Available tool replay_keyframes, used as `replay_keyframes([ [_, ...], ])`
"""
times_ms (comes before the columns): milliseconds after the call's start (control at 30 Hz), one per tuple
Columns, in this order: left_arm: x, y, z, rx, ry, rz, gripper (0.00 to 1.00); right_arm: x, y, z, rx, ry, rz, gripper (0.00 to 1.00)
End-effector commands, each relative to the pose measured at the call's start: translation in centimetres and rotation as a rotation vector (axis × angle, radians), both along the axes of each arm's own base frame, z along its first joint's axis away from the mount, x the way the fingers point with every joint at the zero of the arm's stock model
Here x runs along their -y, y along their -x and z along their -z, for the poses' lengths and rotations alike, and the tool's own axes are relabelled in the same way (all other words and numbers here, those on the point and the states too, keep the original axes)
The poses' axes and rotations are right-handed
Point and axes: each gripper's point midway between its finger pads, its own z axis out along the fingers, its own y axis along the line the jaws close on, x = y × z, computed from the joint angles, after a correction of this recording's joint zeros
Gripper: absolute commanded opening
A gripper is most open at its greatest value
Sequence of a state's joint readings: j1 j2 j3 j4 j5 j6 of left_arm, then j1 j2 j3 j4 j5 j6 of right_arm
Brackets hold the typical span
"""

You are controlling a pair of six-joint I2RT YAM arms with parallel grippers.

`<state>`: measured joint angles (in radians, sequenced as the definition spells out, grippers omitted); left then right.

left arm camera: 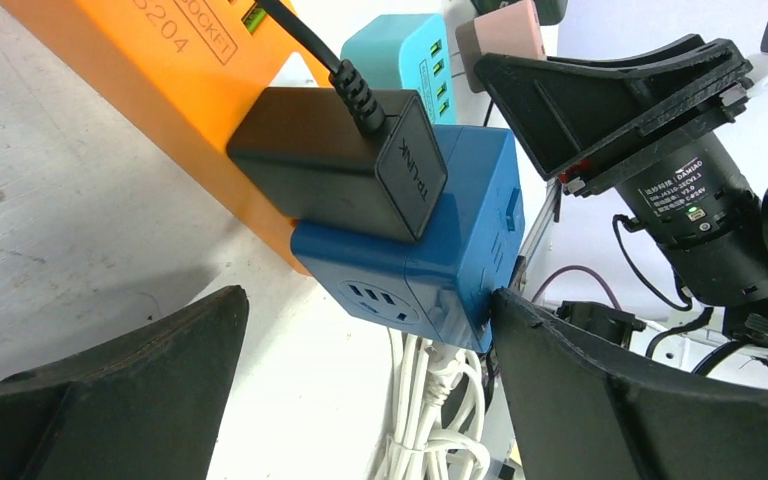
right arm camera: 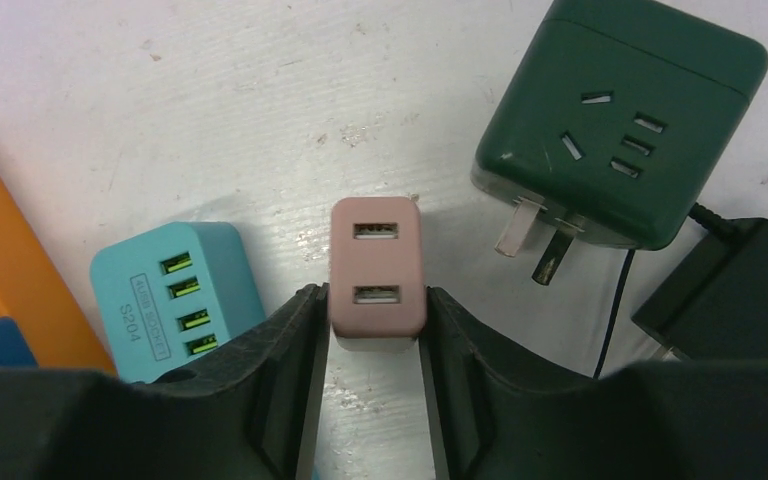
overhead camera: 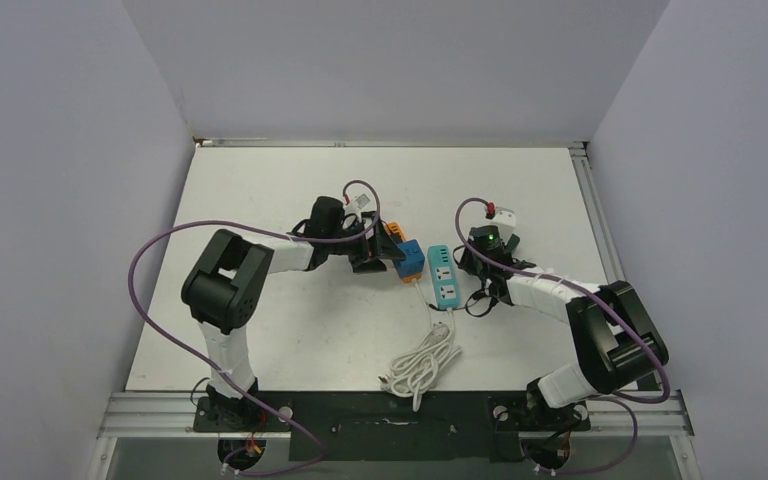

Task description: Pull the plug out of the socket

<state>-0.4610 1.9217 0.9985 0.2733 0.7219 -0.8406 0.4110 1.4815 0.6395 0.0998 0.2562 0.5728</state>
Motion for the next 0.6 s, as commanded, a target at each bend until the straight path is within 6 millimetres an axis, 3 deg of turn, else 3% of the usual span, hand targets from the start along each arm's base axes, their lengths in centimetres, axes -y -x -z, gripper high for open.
replay_keyframes([
  [0, -0.6, -1.7, -2.5, 0.098, -0.01, -0.021, 0.88, -0.2, -1.4, -1.1, 0.023, -0.027, 0.017, 0.44],
  [100, -1.1, -2.2, -2.9, 0.108, -0.008, -0.037, 0.89, -0.1, -1.4, -1.1, 0.021, -0.026, 0.018, 0.59],
  [300, -2.1, -3.0, -3.9, 0.142, -0.019, -0.066, 0.9, -0.3, -1.5, -2.2, 0.054, -0.034, 0.001, 0.77],
  [467, -4.1, -4.5, -4.8, 0.15, -0.024, -0.127, 0.9, -1.9, -1.3, -5.4, 0.165, -0.047, -0.108, 0.99],
  [567, -6.1, -5.7, -5.8, 0.173, -0.026, -0.185, 0.9, -4.0, -0.7, -8.0, 0.24, -0.035, -0.199, 0.9],
])
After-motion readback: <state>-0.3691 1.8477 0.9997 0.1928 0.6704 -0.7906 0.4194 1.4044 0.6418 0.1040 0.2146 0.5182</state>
